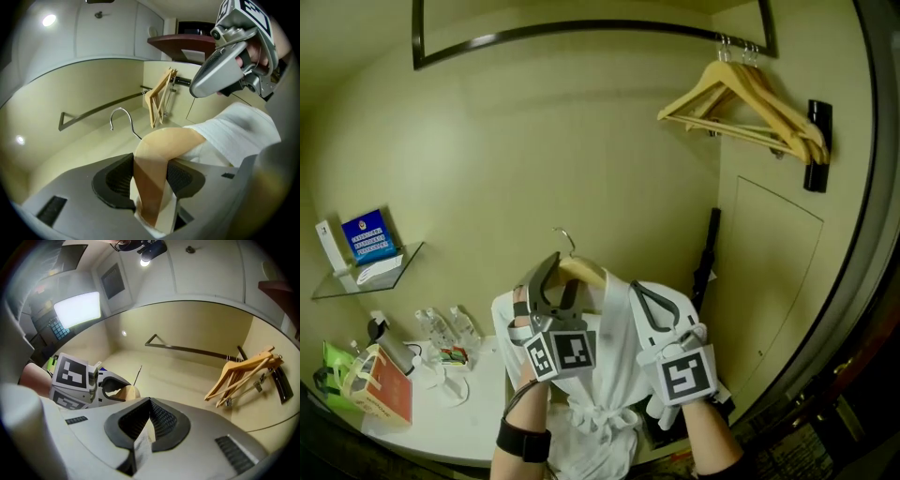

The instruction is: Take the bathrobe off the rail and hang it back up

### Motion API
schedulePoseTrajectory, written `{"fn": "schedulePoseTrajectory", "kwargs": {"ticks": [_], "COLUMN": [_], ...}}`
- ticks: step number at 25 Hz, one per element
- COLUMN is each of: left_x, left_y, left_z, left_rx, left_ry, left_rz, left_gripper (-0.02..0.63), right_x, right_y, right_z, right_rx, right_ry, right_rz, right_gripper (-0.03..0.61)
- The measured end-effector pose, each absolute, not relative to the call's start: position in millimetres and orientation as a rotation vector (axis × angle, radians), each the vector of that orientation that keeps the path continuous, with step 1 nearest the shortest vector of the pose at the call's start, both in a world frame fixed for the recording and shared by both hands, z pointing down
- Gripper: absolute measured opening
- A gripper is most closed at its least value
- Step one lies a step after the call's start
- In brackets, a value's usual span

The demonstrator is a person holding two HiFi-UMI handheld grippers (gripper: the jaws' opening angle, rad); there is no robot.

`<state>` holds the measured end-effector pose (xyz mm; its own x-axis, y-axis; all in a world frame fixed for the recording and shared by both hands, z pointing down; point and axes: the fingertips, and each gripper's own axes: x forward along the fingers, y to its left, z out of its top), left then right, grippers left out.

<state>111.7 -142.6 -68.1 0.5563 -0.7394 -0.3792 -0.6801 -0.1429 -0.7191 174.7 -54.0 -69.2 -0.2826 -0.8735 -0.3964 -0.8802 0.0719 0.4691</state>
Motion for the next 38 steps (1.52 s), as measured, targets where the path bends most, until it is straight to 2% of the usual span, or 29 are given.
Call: {"fn": "schedulePoseTrajectory", "kwargs": {"ticks": [22,38], "left_x": [222.5,251.9], "left_y": [-142.6,-162.3], "left_z": [-244.3,-356.1], "left_rx": [-1.902,-1.991], "left_ry": [0.85,0.726], "left_rz": [0.143,0.192], "left_gripper": [0.209,0.209], "right_x": [230.0,224.4], "right_y": [-31.9,-54.8], "right_z": [-252.2,-339.1], "right_rx": [-2.064,-2.148], "right_ry": [1.949,1.83], "right_rz": [1.394,1.554], "right_gripper": [0.02,0.02]}}
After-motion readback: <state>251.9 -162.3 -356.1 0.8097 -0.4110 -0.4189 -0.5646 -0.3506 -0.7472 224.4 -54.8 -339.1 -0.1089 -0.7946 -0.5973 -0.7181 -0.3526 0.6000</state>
